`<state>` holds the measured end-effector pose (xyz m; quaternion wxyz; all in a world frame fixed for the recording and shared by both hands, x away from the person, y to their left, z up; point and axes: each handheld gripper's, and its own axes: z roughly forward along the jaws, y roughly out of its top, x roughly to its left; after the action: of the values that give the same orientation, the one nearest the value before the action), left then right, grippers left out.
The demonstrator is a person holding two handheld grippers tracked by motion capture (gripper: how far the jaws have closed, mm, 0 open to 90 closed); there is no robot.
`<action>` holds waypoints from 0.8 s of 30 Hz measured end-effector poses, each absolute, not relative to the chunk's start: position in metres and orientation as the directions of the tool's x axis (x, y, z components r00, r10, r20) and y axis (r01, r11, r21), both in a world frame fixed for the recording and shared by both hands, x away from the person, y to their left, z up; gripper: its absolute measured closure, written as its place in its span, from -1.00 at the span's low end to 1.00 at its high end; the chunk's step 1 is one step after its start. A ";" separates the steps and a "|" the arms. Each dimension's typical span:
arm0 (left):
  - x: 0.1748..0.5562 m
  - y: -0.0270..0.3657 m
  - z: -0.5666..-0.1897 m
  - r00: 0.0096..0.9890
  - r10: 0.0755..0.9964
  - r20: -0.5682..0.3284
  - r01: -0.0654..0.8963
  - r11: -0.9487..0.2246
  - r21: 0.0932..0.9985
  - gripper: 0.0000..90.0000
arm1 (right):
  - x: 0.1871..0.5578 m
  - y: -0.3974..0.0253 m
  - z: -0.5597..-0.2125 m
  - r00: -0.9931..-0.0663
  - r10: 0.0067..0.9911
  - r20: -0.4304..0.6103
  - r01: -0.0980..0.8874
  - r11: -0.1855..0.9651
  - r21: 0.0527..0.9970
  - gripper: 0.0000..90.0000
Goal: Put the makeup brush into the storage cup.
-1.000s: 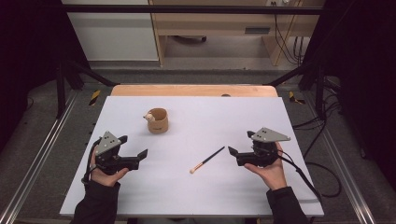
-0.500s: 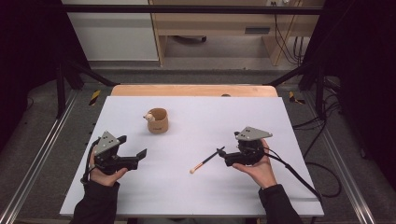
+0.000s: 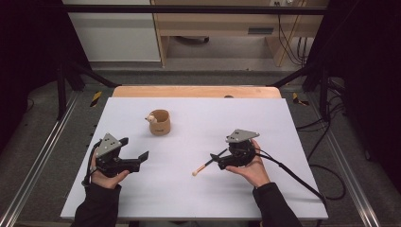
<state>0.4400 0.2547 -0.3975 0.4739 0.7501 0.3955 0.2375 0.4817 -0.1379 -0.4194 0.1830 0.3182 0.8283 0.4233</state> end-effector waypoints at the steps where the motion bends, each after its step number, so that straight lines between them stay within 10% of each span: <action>1: 0.440 0.255 -0.397 0.575 0.818 -0.017 0.367 -0.239 0.899 -0.83 | 0.482 -0.137 -0.421 -0.733 0.679 -0.035 0.374 0.446 0.813 -0.74; 24: 0.440 0.253 -0.398 0.581 0.814 -0.009 0.363 -0.249 0.898 -0.82 | 0.494 -0.115 -0.451 -0.795 0.606 -0.031 0.386 0.545 0.744 -0.70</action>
<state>0.4399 0.2530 -0.3979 0.4721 0.7534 0.3905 0.2389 0.4936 -0.1145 -0.4508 0.1439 0.2862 0.8670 0.3818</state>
